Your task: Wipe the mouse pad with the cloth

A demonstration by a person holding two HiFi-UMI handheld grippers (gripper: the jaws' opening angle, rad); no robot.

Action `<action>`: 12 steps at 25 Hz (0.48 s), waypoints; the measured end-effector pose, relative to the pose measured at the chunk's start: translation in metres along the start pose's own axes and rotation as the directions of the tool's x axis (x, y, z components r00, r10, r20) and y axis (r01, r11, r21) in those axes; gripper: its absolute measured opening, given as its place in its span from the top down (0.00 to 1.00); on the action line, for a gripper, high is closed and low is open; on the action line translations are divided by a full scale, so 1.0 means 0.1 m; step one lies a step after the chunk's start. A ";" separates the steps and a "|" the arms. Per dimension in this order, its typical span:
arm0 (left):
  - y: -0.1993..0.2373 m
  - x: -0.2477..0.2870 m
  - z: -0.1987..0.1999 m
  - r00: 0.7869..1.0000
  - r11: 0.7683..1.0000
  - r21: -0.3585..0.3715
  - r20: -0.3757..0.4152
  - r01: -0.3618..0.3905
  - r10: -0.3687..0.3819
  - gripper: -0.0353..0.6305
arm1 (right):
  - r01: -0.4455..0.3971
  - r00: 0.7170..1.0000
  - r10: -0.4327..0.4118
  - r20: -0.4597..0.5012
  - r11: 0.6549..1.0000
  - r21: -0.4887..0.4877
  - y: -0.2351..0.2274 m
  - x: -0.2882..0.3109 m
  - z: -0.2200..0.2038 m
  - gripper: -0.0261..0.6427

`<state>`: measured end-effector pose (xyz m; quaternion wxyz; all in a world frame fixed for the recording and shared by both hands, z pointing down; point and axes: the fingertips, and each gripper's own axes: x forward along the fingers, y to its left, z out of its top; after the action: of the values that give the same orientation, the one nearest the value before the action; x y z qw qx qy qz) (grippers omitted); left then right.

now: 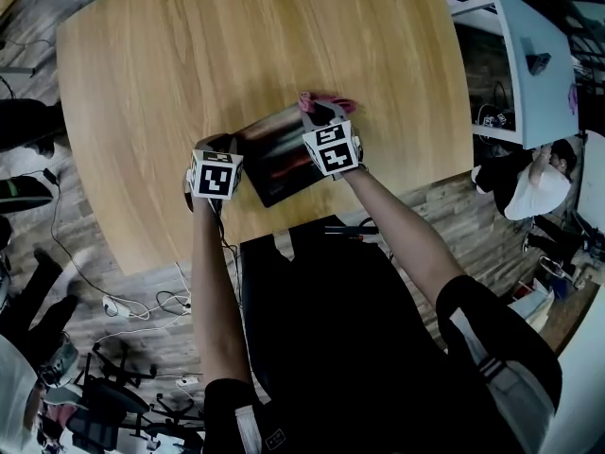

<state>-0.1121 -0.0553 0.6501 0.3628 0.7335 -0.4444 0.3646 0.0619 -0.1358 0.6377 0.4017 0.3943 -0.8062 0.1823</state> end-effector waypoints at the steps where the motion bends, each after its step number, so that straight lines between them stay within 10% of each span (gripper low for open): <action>1: 0.00 0.00 0.00 1.000 1.000 -0.007 0.000 -0.004 0.004 0.87 | -0.017 1.000 0.018 0.003 1.000 -0.019 0.06 0.03 0.02 0.86; 12: 0.01 -0.01 -0.03 0.999 0.996 -0.080 -0.008 -0.050 0.050 0.87 | -0.232 0.970 0.243 -0.004 0.921 -0.313 0.78 0.14 0.12 0.86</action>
<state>-0.1143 -0.0530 0.6510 0.3839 0.7060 -0.4758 0.3575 -0.0102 -0.1016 0.6431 0.4194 0.2285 -0.8736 0.0935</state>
